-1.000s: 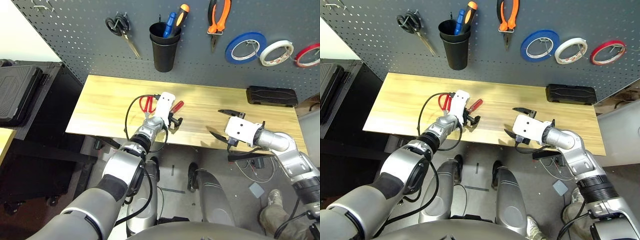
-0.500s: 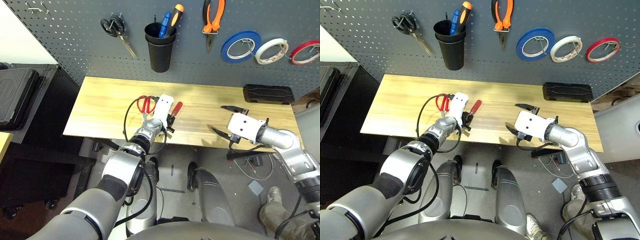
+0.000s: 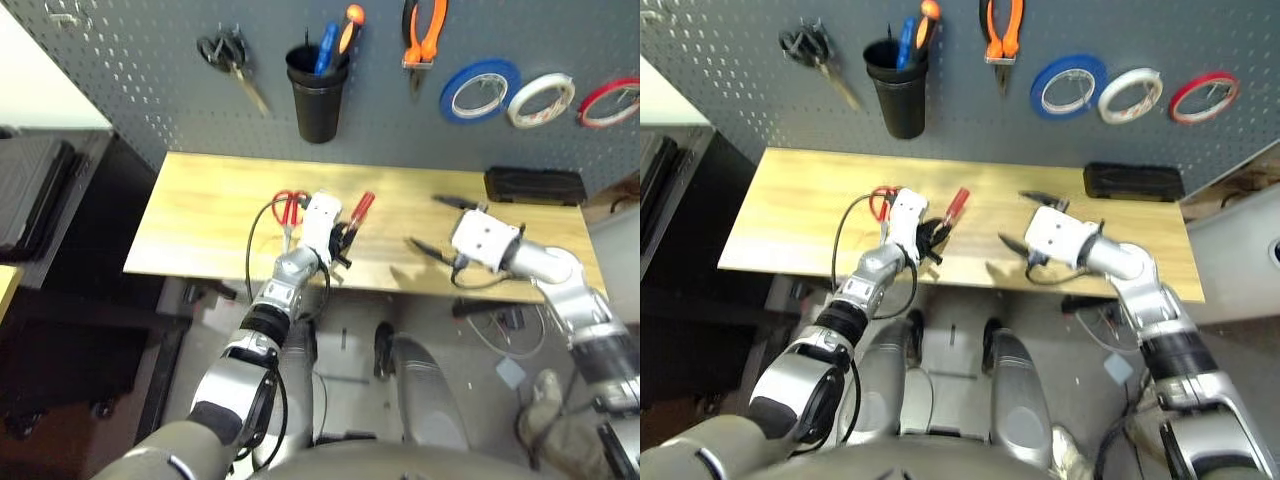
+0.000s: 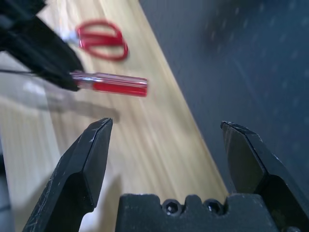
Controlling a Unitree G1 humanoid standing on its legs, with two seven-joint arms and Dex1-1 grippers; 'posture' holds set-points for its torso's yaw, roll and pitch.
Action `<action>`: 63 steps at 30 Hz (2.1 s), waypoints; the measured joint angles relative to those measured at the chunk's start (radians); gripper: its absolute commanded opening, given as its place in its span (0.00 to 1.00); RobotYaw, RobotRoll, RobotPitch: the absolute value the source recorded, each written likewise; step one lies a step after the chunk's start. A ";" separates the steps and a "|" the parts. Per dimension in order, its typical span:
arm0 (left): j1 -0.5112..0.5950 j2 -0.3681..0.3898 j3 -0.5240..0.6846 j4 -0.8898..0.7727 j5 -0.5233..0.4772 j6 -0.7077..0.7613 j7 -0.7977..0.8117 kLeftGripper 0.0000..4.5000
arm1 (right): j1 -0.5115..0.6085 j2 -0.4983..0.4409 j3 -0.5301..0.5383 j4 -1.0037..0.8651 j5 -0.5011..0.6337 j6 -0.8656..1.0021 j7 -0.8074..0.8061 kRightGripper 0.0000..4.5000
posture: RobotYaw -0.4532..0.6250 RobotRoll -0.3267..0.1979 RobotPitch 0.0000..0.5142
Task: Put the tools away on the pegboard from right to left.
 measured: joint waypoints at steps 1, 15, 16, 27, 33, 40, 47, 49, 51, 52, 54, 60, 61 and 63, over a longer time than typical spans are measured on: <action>0.030 0.004 0.006 -0.083 -0.007 0.030 0.012 0.18 | 0.001 0.006 -0.002 0.011 0.022 -0.015 0.010 1.00 | 0.69 0.62 0.51; 0.199 0.020 0.084 -0.661 -0.107 0.271 0.139 0.18 | -0.063 0.009 -0.110 0.171 0.294 -0.083 0.260 1.00 | 0.74 0.62 0.51; 0.199 0.023 0.093 -0.686 -0.113 0.280 0.143 0.18 | -0.077 0.009 -0.119 0.186 0.306 -0.086 0.273 1.00 | 0.74 0.62 0.51; -0.022 0.102 0.250 -0.871 -0.223 0.440 0.196 0.18 | -0.220 -0.005 -0.270 0.340 0.469 -0.066 0.450 1.00 | 0.75 0.62 0.50; -0.229 0.152 0.319 -0.891 -0.295 0.535 0.223 0.18 | -0.251 -0.072 -0.333 0.332 0.550 0.052 0.536 1.00 | 0.72 0.62 0.49; -0.430 0.183 0.363 -0.779 -0.346 0.540 0.244 0.18 | -0.263 -0.150 -0.386 0.297 0.599 0.201 0.593 1.00 | 0.69 0.62 0.48; -0.585 0.125 0.349 -0.582 -0.349 0.431 0.260 0.18 | -0.302 -0.160 -0.400 0.298 0.595 0.222 0.583 1.00 | 0.67 0.62 0.48; -0.618 0.103 0.343 -0.524 -0.349 0.387 0.265 0.18 | -0.303 -0.155 -0.402 0.291 0.594 0.224 0.567 1.00 | 0.66 0.62 0.49; -0.638 0.089 0.335 -0.474 -0.350 0.354 0.264 0.18 | -0.300 -0.143 -0.402 0.275 0.594 0.229 0.554 1.00 | 0.65 0.62 0.49; -0.652 0.079 0.328 -0.444 -0.351 0.341 0.262 0.18 | -0.298 -0.137 -0.402 0.263 0.594 0.233 0.547 1.00 | 0.65 0.62 0.49; -0.676 0.066 0.317 -0.399 -0.353 0.316 0.254 0.18 | -0.295 -0.132 -0.402 0.243 0.594 0.244 0.541 1.00 | 0.65 0.62 0.49; -0.768 0.026 0.299 -0.263 -0.353 0.210 0.242 0.18 | -0.274 -0.132 -0.405 0.197 0.594 0.265 0.523 1.00 | 0.63 0.62 0.49; -0.781 0.020 0.299 -0.242 -0.353 0.194 0.242 0.18 | -0.269 -0.132 -0.406 0.191 0.594 0.267 0.521 1.00 | 0.63 0.62 0.49; -0.813 0.011 0.300 -0.190 -0.354 0.163 0.242 0.18 | -0.259 -0.132 -0.408 0.173 0.594 0.273 0.514 1.00 | 0.63 0.62 0.49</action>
